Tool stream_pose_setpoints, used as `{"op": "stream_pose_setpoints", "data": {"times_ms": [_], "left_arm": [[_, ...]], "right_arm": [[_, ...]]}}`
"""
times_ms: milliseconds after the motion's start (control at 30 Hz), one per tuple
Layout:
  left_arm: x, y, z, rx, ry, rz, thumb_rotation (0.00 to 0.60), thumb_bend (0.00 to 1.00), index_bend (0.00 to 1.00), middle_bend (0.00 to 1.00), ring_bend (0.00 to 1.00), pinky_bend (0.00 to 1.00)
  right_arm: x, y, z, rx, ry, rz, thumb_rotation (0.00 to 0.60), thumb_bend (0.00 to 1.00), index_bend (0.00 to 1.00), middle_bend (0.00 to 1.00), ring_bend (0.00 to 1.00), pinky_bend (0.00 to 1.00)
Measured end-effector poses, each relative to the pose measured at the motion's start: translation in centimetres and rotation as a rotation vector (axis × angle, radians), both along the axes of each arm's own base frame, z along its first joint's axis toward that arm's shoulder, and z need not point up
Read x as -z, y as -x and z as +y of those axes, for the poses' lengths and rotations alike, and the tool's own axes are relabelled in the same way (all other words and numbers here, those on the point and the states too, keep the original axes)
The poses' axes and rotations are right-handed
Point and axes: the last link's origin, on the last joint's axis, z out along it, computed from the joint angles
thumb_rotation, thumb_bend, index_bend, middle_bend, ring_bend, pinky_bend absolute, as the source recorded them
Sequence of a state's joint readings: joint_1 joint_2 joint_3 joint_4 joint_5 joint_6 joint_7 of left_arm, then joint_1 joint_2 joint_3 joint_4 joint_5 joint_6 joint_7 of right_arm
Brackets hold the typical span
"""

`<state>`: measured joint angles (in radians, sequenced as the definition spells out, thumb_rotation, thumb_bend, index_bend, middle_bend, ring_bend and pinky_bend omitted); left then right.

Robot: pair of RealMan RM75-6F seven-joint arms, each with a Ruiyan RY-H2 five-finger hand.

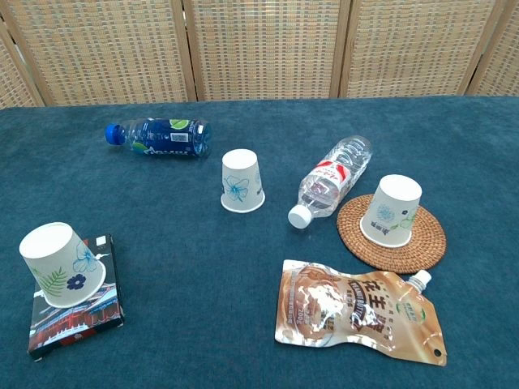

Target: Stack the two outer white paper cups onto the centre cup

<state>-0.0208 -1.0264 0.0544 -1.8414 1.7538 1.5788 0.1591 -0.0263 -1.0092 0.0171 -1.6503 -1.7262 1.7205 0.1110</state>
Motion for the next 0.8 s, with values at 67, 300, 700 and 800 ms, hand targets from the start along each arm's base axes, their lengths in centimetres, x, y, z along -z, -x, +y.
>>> {"op": "stream_pose_setpoints", "data": {"times_ms": [67, 300, 700, 800], "left_arm": [[0.3, -0.1, 0.1, 0.003, 0.008, 0.007, 0.600, 0.00, 0.00, 0.00, 0.00, 0.00], [0.3, 0.0, 0.4, -0.002, -0.015, 0.006, 0.600, 0.00, 0.00, 0.00, 0.00, 0.00], [5.1, -0.8, 3.8, 0.107, 0.222, 0.059, 0.600, 0.00, 0.04, 0.00, 0.00, 0.00], [7.1, -1.5, 5.9, 0.169, 0.336, 0.064, 0.600, 0.00, 0.11, 0.00, 0.00, 0.00]], "right_arm": [[-0.1, 0.0, 0.0, -0.002, 0.002, -0.002, 0.600, 0.00, 0.00, 0.00, 0.00, 0.00], [-0.3, 0.1, 0.0, 0.004, 0.006, -0.007, 0.600, 0.00, 0.00, 0.00, 0.00, 0.00], [0.3, 1.1, -0.8, 0.118, -0.080, 0.039, 0.600, 0.00, 0.00, 0.00, 0.00, 0.00], [0.3, 1.0, -0.9, 0.118, -0.076, 0.043, 0.600, 0.00, 0.00, 0.00, 0.00, 0.00]]}}
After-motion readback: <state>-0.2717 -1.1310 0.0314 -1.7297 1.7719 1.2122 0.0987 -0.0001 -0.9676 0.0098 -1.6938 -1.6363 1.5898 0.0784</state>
